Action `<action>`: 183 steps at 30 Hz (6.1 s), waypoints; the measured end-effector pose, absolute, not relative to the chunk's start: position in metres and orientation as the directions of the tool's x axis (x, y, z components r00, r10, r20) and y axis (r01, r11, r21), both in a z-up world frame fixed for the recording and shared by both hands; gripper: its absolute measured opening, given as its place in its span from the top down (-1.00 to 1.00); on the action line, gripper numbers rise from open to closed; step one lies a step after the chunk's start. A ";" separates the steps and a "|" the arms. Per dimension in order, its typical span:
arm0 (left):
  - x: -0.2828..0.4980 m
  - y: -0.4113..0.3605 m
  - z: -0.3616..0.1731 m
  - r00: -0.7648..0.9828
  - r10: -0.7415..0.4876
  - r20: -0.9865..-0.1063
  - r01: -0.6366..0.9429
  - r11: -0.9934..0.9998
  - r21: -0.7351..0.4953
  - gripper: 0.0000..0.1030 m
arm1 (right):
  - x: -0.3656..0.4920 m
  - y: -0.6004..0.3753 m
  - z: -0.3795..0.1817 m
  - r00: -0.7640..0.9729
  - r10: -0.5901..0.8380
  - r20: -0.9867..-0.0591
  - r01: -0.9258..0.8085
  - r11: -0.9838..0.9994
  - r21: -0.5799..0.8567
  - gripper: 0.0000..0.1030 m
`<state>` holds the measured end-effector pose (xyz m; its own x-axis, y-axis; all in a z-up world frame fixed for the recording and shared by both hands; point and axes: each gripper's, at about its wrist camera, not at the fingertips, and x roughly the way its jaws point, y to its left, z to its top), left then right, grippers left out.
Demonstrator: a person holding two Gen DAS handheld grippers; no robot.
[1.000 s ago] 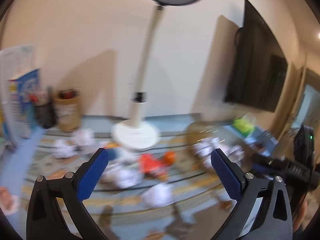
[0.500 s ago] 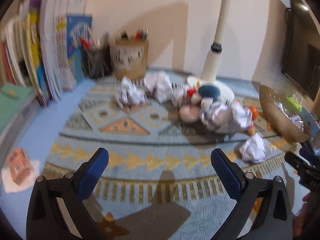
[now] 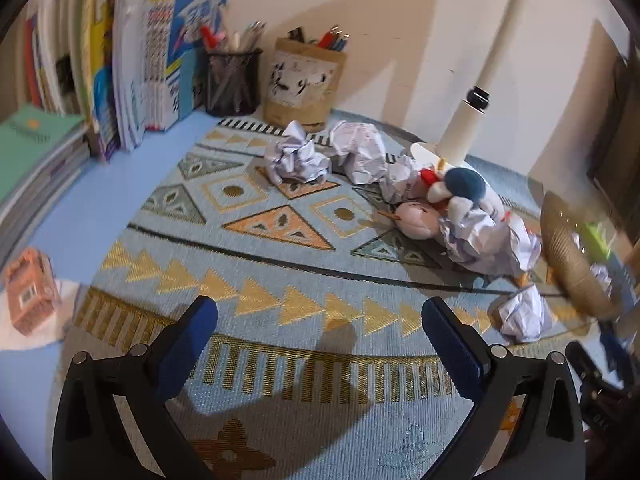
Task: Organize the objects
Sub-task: 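Grasp a crumpled paper ball with each tool from the rug, then carry both paper balls over the amber glass bowl, then open both tools to drop the paper balls into the bowl, then move both open tools back toward the items on the rug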
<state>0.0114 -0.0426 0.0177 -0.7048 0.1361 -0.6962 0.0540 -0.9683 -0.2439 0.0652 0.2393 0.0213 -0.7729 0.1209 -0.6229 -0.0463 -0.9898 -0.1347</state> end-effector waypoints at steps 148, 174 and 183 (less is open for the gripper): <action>0.015 -0.042 0.026 -0.738 0.264 -0.621 -0.039 -0.935 -0.352 -0.99 | 0.050 0.227 0.021 -0.740 -0.098 -0.665 0.159 -0.987 -0.032 -0.96; 0.010 -0.071 0.003 -0.665 0.457 -0.591 -0.005 -0.793 -0.609 -0.99 | 0.056 0.204 0.015 -0.750 -0.015 -0.661 0.180 -0.966 -0.183 -0.96; 0.009 -0.071 0.002 -0.668 0.454 -0.590 -0.002 -0.794 -0.608 -0.99 | 0.056 0.204 0.014 -0.747 -0.023 -0.664 0.186 -0.967 -0.176 -0.96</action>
